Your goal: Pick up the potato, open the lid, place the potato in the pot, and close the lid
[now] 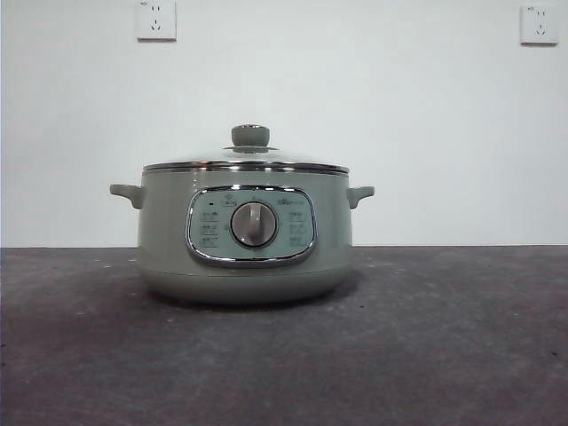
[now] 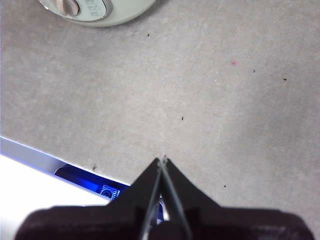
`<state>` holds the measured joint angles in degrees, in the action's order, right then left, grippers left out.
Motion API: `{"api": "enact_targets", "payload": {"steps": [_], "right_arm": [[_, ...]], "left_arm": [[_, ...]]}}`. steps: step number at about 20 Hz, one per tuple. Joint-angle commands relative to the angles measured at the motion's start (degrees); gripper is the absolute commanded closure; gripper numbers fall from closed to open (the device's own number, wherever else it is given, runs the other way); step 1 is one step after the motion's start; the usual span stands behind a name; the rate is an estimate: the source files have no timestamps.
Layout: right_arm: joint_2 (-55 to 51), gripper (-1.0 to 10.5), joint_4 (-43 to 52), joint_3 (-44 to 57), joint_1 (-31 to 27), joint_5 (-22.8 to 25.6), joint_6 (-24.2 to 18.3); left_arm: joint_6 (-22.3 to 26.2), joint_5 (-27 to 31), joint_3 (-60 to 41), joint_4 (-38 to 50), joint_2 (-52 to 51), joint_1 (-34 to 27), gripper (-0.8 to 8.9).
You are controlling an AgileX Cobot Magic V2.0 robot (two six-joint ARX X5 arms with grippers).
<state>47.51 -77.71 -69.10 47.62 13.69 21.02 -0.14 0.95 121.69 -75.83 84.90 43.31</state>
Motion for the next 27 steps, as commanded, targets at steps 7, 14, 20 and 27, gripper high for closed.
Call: {"api": "enact_targets", "payload": {"steps": [7,14,20,27], "right_arm": [[0.0,9.5,-1.3,0.6,0.0,0.3,0.0],[0.0,9.5,-1.3,0.6,0.0,0.3,0.0],[0.0,9.5,-1.3,0.6,0.0,0.3,0.0],[0.0,9.5,-1.3,0.6,0.0,0.3,0.0]], "left_arm": [[-7.4,12.0,-28.6,0.0,-17.0,0.0,8.17],[-13.0,29.5,-44.0,0.0,-27.1,-4.8,8.14],[-10.7,24.0,-53.9,10.8,-29.1,-9.4,8.14],[-1.9,6.1,-72.6,42.1,-33.6,-14.5,8.14]]}}
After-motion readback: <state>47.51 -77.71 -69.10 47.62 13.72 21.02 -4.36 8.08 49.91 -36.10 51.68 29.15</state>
